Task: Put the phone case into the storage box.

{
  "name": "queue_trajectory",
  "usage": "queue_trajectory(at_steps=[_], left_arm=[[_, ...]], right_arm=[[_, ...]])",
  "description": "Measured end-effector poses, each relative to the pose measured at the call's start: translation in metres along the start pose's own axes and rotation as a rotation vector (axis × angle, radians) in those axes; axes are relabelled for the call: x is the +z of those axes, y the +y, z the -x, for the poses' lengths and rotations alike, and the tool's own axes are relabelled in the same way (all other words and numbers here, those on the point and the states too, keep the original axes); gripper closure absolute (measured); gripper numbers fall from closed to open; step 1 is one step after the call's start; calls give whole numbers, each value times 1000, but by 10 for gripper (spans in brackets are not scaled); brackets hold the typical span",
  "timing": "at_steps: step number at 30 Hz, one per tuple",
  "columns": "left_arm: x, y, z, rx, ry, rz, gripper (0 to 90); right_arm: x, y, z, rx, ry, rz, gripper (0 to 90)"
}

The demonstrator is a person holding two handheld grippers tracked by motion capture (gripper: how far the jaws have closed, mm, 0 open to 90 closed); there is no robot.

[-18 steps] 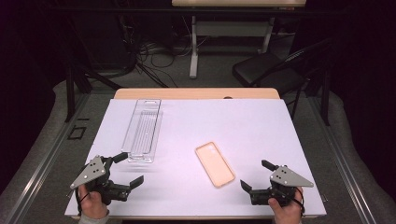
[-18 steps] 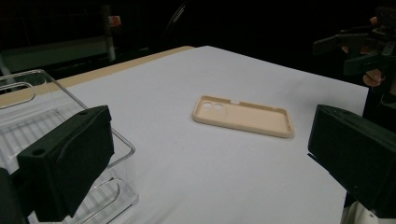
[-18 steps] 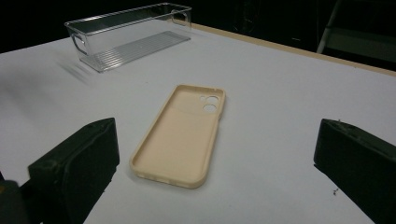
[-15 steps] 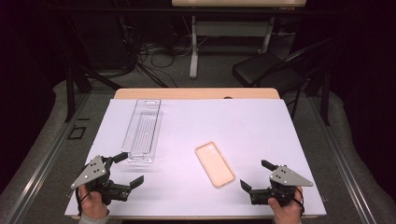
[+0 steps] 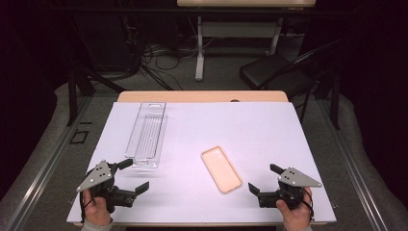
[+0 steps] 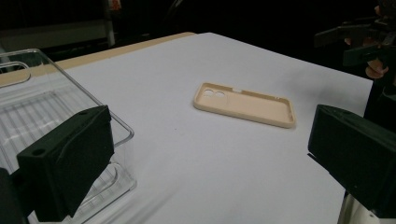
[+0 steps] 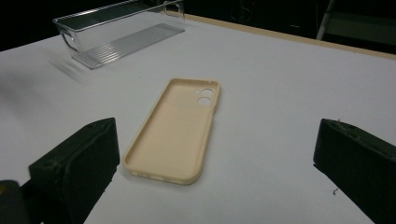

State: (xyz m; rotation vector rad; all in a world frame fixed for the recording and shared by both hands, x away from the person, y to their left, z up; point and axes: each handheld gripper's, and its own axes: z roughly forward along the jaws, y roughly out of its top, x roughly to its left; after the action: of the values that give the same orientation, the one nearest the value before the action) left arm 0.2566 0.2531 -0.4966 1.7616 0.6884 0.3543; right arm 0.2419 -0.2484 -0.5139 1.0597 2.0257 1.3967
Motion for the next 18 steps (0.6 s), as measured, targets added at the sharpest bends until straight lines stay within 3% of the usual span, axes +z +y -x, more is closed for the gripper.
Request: queue_trajectory(at_steps=[3,8,18], left_arm=[[1,-2,-2,-26,-11,-7,4],[3,-5,-7,-69,5,-38,4],[2,-6,-12,-139,13,-62,4]], right_arm=[[1,0,1,-1,1,-6,1],[3,1,3,25,5,-17,0],[12,-2,5,51,21,-87,0]])
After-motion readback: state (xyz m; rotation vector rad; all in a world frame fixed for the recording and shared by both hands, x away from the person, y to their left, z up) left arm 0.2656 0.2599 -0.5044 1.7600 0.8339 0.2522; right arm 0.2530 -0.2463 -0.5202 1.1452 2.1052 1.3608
